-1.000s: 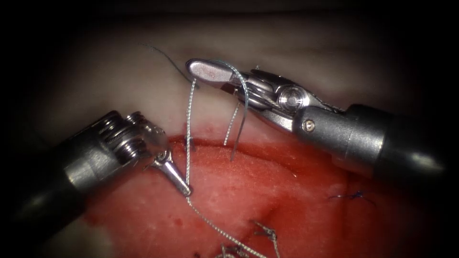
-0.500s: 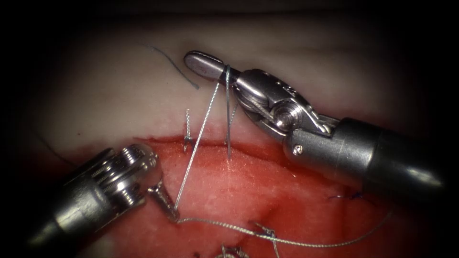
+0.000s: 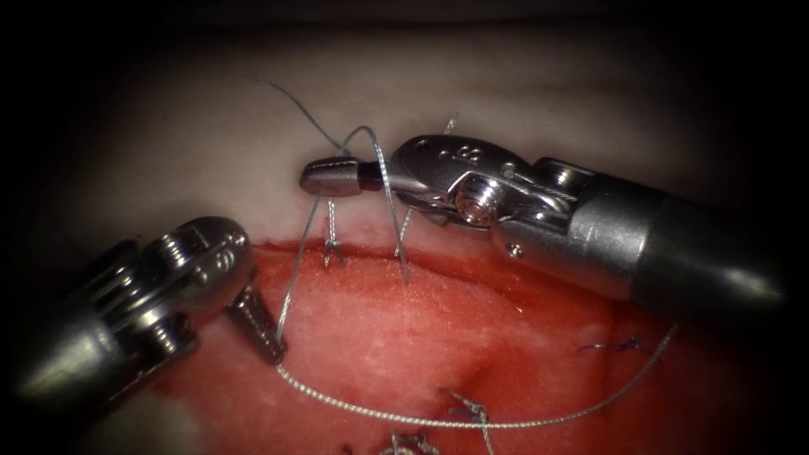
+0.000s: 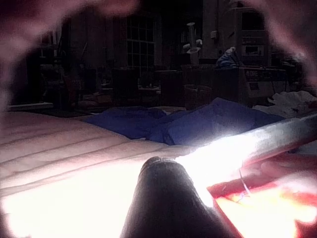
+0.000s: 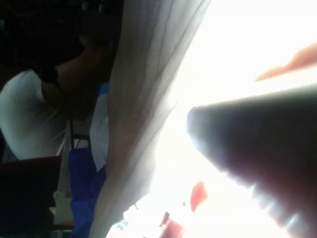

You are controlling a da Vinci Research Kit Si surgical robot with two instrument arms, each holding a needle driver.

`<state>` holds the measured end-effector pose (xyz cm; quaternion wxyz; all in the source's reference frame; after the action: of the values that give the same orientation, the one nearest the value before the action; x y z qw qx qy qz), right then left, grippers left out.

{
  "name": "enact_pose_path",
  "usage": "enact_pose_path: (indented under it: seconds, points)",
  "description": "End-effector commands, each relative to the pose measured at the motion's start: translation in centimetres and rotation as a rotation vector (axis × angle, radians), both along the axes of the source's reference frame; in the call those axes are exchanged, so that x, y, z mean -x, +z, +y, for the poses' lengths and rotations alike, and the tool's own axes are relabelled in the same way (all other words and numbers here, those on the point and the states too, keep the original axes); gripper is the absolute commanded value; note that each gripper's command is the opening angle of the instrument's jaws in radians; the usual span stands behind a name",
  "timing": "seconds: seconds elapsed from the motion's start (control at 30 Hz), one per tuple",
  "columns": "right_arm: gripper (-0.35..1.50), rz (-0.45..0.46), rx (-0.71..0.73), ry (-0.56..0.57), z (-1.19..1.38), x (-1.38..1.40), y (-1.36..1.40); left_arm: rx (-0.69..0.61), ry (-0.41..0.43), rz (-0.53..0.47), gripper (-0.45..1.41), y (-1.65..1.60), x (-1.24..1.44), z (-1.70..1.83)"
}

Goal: Wound Closure

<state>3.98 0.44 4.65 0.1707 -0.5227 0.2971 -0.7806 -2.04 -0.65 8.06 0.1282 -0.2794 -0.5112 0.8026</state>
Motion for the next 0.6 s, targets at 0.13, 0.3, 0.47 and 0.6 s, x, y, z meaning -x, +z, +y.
enact_pose_path:
  seconds: [0.13, 0.3, 0.47, 0.6]
  points:
    - [-0.35, 0.007, 0.025, -0.007, 0.07, -0.14, -0.1, -0.004, -0.01, -0.002, -0.45, -0.1, 0.02, 0.12]
    - [-0.35, 0.041, 0.019, -0.005, 0.06, -0.21, -0.15, 0.006, -0.002, -0.011, -0.45, -0.1, 0.06, 0.09]
    - [-0.35, 0.03, 0.03, 0.041, 0.07, -0.27, -0.19, 0.011, 0.013, 0.002, -0.45, -0.02, 0.09, 0.03]
    - [-0.35, 0.022, 0.034, 0.05, 0.08, -0.33, -0.18, 0.028, 0.023, -0.012, -0.45, -0.08, 0.12, 0.01]
